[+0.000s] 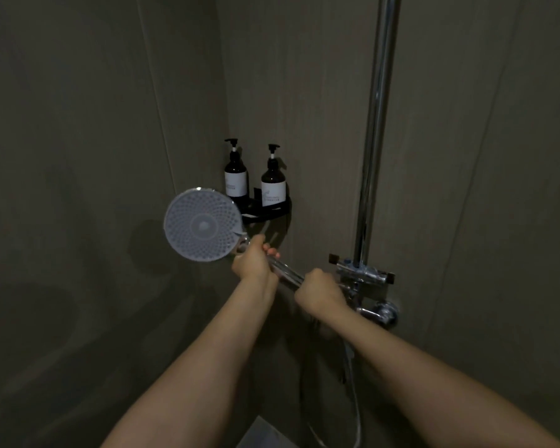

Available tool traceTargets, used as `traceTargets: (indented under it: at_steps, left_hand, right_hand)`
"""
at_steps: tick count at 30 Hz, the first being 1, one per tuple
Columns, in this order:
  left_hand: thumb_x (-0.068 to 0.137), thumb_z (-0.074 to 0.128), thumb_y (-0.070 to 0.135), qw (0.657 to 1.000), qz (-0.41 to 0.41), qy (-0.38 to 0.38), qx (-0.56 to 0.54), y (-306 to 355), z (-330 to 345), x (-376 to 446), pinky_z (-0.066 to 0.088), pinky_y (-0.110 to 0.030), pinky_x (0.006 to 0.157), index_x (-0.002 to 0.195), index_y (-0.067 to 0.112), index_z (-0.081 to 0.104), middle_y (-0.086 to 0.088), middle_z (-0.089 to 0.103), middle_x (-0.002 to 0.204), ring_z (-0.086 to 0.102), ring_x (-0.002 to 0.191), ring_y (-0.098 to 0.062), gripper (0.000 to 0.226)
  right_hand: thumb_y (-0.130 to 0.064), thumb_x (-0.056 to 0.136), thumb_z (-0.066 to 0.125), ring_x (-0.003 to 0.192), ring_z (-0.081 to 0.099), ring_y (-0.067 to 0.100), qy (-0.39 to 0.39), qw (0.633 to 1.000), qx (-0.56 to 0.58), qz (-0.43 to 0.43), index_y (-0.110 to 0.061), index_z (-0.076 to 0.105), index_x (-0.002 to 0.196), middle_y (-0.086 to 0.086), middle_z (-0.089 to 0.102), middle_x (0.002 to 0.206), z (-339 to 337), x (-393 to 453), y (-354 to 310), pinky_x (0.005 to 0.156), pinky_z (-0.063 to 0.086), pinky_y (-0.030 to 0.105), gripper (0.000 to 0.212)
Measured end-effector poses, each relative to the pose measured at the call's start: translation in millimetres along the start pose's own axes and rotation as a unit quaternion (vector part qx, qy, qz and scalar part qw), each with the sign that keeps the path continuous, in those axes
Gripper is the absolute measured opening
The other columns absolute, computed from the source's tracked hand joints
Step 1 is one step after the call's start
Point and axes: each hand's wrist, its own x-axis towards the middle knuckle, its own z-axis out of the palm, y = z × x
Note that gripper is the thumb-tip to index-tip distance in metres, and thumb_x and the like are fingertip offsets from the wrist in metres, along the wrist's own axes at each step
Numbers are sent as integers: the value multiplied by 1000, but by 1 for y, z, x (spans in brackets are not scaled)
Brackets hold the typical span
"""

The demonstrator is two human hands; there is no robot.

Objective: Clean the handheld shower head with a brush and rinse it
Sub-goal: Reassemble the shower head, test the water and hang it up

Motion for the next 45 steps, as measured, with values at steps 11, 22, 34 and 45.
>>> traceTargets:
  at_steps: [11, 22, 34, 45]
  left_hand:
    - [84, 62, 6, 999, 9, 19, 28, -6, 11, 5, 47, -22, 49, 82, 7, 55, -2, 51, 60, 49, 46, -10, 8]
    - [87, 50, 2, 984, -22, -148, 95, -9, 14, 7, 34, -15, 37, 61, 17, 40, 8, 37, 36, 35, 31, -4, 32]
    - [86, 61, 12, 985, -62, -121, 107, -16, -4, 17, 41, -22, 50, 74, 16, 52, 6, 45, 46, 44, 38, -6, 16]
    - [88, 55, 9, 981, -34, -25, 189, -34, -43, 31, 46, -25, 53, 75, 13, 50, -2, 47, 62, 48, 53, -12, 15]
  right_hand:
    - [-21, 80, 68, 77, 66, 23, -14, 999, 47, 8, -10, 65, 93, 7, 67, 83, -4, 7, 8, 63, 52, 28, 17]
    - [-8, 75, 67, 84, 66, 26, -66, 975, 200, 74, -6, 62, 104, 8, 63, 86, 9, 4, 18, 68, 53, 30, 30]
    - [-22, 76, 74, 93, 66, 28, -178, 964, 197, 4, -4, 64, 104, 17, 69, 100, 3, 11, 36, 85, 55, 39, 35]
    - [-36, 87, 62, 54, 54, 9, -194, 957, 214, 29, -18, 56, 64, -1, 55, 60, 29, 25, 84, 52, 41, 20, 30]
